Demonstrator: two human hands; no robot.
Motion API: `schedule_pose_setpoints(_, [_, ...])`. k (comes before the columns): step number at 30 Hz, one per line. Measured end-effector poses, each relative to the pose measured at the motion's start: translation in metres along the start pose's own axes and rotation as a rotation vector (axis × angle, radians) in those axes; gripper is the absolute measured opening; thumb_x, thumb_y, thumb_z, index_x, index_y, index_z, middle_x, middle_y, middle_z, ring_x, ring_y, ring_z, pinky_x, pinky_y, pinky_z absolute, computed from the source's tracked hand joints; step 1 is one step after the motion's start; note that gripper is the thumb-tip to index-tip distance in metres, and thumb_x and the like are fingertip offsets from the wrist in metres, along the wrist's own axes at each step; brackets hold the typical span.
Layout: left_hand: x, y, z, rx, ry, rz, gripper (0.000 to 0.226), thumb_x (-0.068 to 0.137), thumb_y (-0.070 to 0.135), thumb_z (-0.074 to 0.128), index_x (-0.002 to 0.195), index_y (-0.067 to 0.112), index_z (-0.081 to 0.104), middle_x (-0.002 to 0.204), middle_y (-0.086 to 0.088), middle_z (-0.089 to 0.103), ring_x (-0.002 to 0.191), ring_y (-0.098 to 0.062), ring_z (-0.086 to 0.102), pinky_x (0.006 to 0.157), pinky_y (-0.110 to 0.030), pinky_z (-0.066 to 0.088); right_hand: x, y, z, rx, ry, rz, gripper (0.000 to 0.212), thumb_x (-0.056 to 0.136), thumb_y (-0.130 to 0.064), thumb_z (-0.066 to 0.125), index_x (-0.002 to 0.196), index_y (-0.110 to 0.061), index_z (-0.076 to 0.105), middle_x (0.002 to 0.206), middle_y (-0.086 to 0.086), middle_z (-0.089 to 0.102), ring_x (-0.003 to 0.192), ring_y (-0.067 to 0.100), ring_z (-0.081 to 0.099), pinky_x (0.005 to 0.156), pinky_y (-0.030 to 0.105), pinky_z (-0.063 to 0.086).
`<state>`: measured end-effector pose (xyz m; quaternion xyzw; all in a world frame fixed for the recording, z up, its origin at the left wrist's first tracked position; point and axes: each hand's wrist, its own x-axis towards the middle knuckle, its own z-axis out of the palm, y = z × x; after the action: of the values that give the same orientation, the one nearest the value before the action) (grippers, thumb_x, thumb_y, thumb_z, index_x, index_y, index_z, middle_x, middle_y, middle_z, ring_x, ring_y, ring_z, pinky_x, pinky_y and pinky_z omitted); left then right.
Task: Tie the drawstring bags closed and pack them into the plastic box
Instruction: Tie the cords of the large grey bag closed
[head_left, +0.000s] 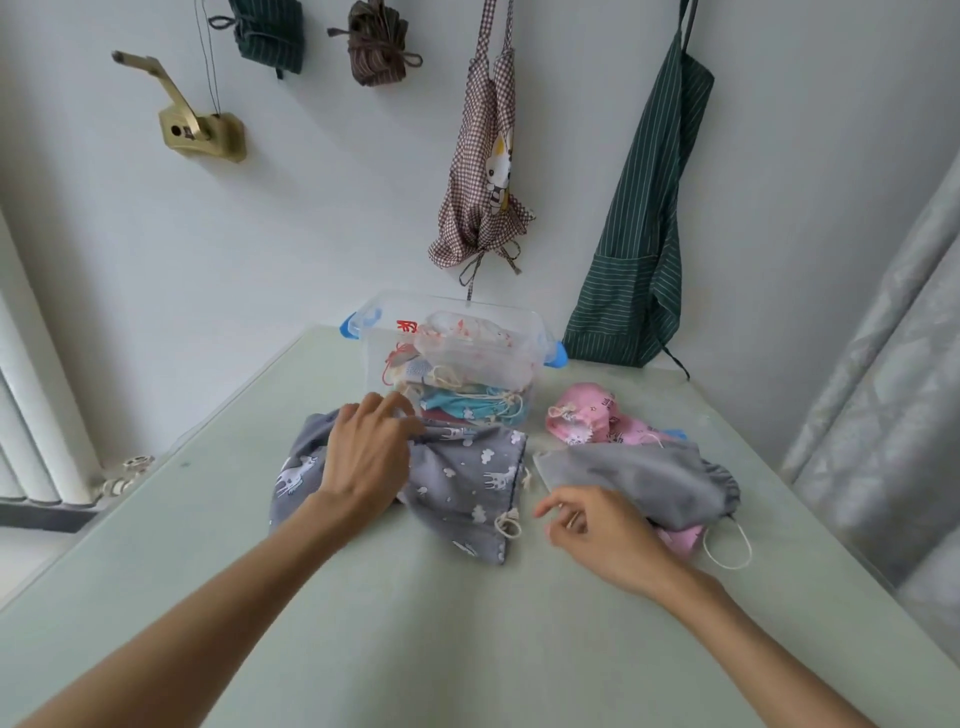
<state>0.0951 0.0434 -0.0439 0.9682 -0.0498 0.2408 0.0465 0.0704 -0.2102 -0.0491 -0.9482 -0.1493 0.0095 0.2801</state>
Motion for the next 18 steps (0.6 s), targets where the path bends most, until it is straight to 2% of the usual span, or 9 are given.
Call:
schedule_pose_setpoints(1, [-0.007, 0.005, -0.004, -0.091, 0.013, -0.006, 0.027, 0.086, 0.022, 0.055, 0.105, 0.036, 0.069, 0.118, 0.011, 0.061, 0.104, -0.018, 0.056, 0.077, -0.029, 0.038, 0.006, 0.002, 0.005, 0.036, 0.044, 0.031, 0.023, 0.082, -0.016, 0.058, 0.081, -0.038, 0.063, 0.066, -0.015, 0.061, 0.059, 0.0, 0.055, 0.066, 0.024, 0.048])
schedule_pose_setpoints(3, [-0.022, 0.019, -0.014, -0.243, -0.087, 0.004, 0.019, 0.085, 0.032, 0.055, 0.096, 0.038, 0.069, 0.101, 0.015, 0.068, 0.092, -0.015, 0.064, 0.065, -0.026, 0.041, 0.022, 0.003, 0.017, 0.085, 0.132, 0.1, 0.026, 0.084, -0.011, 0.054, 0.09, -0.034, 0.063, 0.075, -0.011, 0.064, 0.073, 0.011, 0.062, 0.071, 0.026, 0.049])
schedule_pose_setpoints(6, [-0.034, 0.049, -0.012, -0.311, -0.256, 0.13, 0.027, 0.083, 0.052, 0.055, 0.105, 0.039, 0.064, 0.106, 0.015, 0.067, 0.099, -0.012, 0.063, 0.073, -0.027, 0.049, 0.051, 0.002, 0.032, 0.005, 0.183, 0.204, 0.035, 0.091, -0.009, 0.043, 0.124, -0.013, 0.055, 0.119, 0.01, 0.064, 0.112, 0.027, 0.058, 0.091, 0.032, 0.045])
schedule_pose_setpoints(8, [-0.032, 0.07, -0.004, -0.282, -0.328, 0.155, 0.039, 0.078, 0.056, 0.059, 0.111, 0.036, 0.061, 0.112, 0.011, 0.064, 0.107, -0.016, 0.057, 0.078, -0.029, 0.046, 0.07, 0.0, 0.038, -0.087, 0.123, 0.26, 0.035, 0.094, -0.014, 0.041, 0.127, -0.004, 0.05, 0.132, 0.017, 0.055, 0.121, 0.031, 0.051, 0.092, 0.033, 0.041])
schedule_pose_setpoints(10, [-0.027, 0.089, 0.007, -0.233, -0.394, 0.115, 0.043, 0.075, 0.054, 0.064, 0.11, 0.03, 0.061, 0.111, 0.007, 0.064, 0.107, -0.019, 0.057, 0.074, -0.028, 0.04, 0.082, -0.003, 0.041, -0.104, 0.092, 0.306, 0.021, 0.092, -0.021, 0.047, 0.096, -0.004, 0.058, 0.117, 0.023, 0.06, 0.112, 0.035, 0.055, 0.082, 0.034, 0.042])
schedule_pose_setpoints(12, [-0.021, 0.098, 0.018, -0.215, -0.402, 0.03, 0.031, 0.079, 0.041, 0.064, 0.105, 0.025, 0.063, 0.11, 0.003, 0.066, 0.106, -0.024, 0.06, 0.072, -0.028, 0.038, 0.09, -0.002, 0.04, -0.07, 0.105, 0.341, 0.026, 0.087, -0.025, 0.057, 0.066, -0.013, 0.05, 0.092, 0.02, 0.059, 0.094, 0.035, 0.058, 0.07, 0.031, 0.04])
schedule_pose_setpoints(14, [-0.018, 0.092, 0.026, -0.246, -0.389, -0.09, 0.023, 0.083, 0.029, 0.057, 0.103, 0.024, 0.067, 0.109, -0.001, 0.067, 0.106, -0.028, 0.061, 0.075, -0.029, 0.042, 0.091, 0.0, 0.039, -0.033, 0.16, 0.355, 0.023, 0.082, -0.027, 0.067, 0.062, -0.016, 0.061, 0.086, 0.014, 0.065, 0.086, 0.031, 0.062, 0.067, 0.028, 0.044])
schedule_pose_setpoints(16, [-0.02, 0.076, 0.029, -0.285, -0.385, -0.15, 0.02, 0.085, 0.03, 0.058, 0.102, 0.027, 0.068, 0.109, 0.0, 0.069, 0.106, -0.027, 0.062, 0.079, -0.029, 0.045, 0.085, 0.001, 0.037, 0.018, 0.196, 0.337, 0.01, 0.078, -0.025, 0.072, 0.073, -0.017, 0.076, 0.088, 0.006, 0.074, 0.088, 0.025, 0.067, 0.069, 0.027, 0.05])
schedule_pose_setpoints(18, [-0.023, 0.059, 0.026, -0.3, -0.381, -0.162, 0.017, 0.084, 0.031, 0.062, 0.099, 0.027, 0.07, 0.104, 0.001, 0.071, 0.101, -0.024, 0.063, 0.075, -0.028, 0.045, 0.077, 0.003, 0.036, 0.04, 0.184, 0.289, 0.008, 0.077, -0.026, 0.074, 0.077, -0.019, 0.078, 0.086, 0.003, 0.075, 0.085, 0.019, 0.068, 0.067, 0.025, 0.049])
